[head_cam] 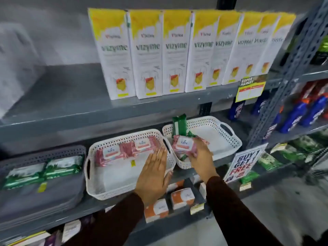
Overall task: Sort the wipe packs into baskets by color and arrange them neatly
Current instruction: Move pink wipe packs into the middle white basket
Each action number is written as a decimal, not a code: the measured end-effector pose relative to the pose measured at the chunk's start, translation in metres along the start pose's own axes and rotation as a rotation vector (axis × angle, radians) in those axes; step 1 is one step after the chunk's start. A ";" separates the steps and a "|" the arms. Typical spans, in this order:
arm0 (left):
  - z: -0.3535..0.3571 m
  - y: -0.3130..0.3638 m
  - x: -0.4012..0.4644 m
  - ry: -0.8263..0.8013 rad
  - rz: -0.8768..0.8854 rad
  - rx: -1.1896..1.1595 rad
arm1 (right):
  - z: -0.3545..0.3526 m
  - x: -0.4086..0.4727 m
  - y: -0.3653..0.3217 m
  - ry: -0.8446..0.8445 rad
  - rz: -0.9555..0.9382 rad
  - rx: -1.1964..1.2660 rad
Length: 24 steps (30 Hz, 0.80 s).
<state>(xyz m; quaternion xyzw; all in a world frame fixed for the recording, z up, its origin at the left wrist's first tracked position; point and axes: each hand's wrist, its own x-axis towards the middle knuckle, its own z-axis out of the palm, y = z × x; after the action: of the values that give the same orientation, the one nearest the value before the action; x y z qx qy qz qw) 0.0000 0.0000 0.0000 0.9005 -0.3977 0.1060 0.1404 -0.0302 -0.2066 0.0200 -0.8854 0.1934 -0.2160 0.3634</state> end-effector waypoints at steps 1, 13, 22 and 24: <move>0.007 0.004 0.004 -0.023 -0.015 0.013 | 0.001 0.013 0.002 -0.014 -0.034 -0.074; 0.046 0.005 -0.012 -0.077 -0.213 0.125 | 0.001 0.068 0.033 -0.100 -0.149 -0.355; 0.038 -0.016 -0.041 -0.028 -0.361 0.141 | 0.021 0.049 -0.017 0.084 -0.192 0.119; 0.039 -0.014 -0.041 -0.005 -0.373 0.138 | 0.039 0.040 -0.036 -0.015 -0.253 0.113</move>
<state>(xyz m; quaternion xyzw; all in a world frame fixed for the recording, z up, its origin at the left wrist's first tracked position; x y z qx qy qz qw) -0.0134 0.0241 -0.0518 0.9664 -0.2158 0.1030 0.0943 0.0299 -0.1809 0.0310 -0.8824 0.0648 -0.2641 0.3839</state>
